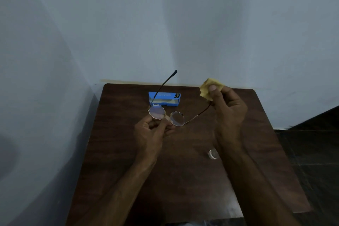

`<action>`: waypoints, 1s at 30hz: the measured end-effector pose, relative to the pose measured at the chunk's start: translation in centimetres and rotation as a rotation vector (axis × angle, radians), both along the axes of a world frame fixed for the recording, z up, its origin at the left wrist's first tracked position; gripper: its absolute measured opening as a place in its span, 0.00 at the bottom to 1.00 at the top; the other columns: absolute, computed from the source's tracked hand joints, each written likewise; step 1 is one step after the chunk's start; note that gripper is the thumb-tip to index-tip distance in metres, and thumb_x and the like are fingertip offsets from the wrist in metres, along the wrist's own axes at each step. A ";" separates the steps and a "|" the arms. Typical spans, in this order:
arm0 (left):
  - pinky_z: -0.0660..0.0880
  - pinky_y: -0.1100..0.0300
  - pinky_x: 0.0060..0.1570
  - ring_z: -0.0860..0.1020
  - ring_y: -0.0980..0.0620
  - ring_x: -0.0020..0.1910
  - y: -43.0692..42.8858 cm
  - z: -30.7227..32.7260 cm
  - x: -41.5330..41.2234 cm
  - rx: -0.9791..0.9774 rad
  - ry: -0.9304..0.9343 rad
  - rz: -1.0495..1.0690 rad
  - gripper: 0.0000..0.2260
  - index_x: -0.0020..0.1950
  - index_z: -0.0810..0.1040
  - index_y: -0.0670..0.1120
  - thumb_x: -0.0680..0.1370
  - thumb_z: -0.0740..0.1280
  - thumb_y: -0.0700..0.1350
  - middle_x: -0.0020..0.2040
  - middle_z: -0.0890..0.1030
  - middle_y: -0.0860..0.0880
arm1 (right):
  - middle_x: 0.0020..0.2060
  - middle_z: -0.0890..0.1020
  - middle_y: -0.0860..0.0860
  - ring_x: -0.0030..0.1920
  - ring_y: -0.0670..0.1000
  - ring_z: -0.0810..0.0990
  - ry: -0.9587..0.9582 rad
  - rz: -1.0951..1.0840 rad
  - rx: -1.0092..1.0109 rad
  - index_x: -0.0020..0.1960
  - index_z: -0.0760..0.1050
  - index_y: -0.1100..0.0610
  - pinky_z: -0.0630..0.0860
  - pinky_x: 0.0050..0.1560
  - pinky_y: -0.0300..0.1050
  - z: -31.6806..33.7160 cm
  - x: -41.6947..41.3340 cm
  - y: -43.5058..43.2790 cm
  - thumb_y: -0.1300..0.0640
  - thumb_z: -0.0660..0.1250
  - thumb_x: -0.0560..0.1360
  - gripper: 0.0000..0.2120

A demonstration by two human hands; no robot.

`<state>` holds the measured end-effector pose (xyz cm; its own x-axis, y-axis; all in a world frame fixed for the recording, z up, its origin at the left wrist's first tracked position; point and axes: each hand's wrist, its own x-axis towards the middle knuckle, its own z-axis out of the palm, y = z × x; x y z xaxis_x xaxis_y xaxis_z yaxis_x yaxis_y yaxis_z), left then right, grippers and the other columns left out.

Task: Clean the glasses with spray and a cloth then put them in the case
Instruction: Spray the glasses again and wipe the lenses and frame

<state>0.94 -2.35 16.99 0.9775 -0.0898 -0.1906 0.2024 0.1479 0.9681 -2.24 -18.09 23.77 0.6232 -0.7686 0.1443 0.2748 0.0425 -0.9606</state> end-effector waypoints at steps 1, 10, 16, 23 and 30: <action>0.82 0.65 0.37 0.88 0.53 0.37 0.0 0.0 0.0 0.014 -0.013 -0.001 0.04 0.48 0.85 0.43 0.79 0.73 0.35 0.37 0.88 0.49 | 0.45 0.89 0.51 0.48 0.51 0.87 -0.004 -0.003 0.031 0.54 0.85 0.60 0.82 0.55 0.49 0.1 0.2 -0.2 0.61 0.74 0.79 0.05; 0.84 0.61 0.39 0.88 0.51 0.39 0.6 -0.6 0.4 0.032 -0.009 0.038 0.04 0.48 0.86 0.45 0.79 0.73 0.37 0.39 0.88 0.48 | 0.47 0.90 0.49 0.51 0.48 0.88 -0.017 -0.001 -0.024 0.57 0.85 0.61 0.82 0.55 0.41 1.9 -0.4 -0.1 0.63 0.70 0.82 0.07; 0.86 0.55 0.43 0.88 0.50 0.41 0.7 -1.3 1.0 0.103 0.004 0.045 0.03 0.49 0.86 0.46 0.79 0.74 0.38 0.40 0.88 0.47 | 0.47 0.88 0.46 0.48 0.46 0.84 -0.035 -0.055 -0.111 0.59 0.85 0.60 0.78 0.45 0.42 3.8 -2.2 0.7 0.60 0.67 0.84 0.09; 0.86 0.53 0.44 0.88 0.53 0.41 0.8 -1.7 0.8 0.197 -0.094 0.038 0.02 0.50 0.87 0.44 0.78 0.76 0.41 0.40 0.88 0.50 | 0.45 0.88 0.55 0.44 0.50 0.87 0.042 0.293 0.384 0.58 0.83 0.61 0.84 0.44 0.44 0.4 -1.9 5.5 0.65 0.62 0.83 0.11; 0.78 0.68 0.40 0.85 0.60 0.40 1.2 -0.5 0.0 0.315 -0.278 0.042 0.05 0.47 0.86 0.48 0.75 0.77 0.39 0.38 0.86 0.56 | 0.50 0.86 0.61 0.44 0.55 0.85 0.165 0.431 0.457 0.59 0.83 0.64 0.85 0.39 0.45 -2.0 -0.3 7.6 0.64 0.64 0.84 0.10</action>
<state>0.89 -1.17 16.46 0.9972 -0.0279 0.0690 -0.0727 -0.1613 0.9842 -2.51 -10.51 21.79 0.8756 -0.4054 -0.2626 -0.0084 0.5307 -0.8475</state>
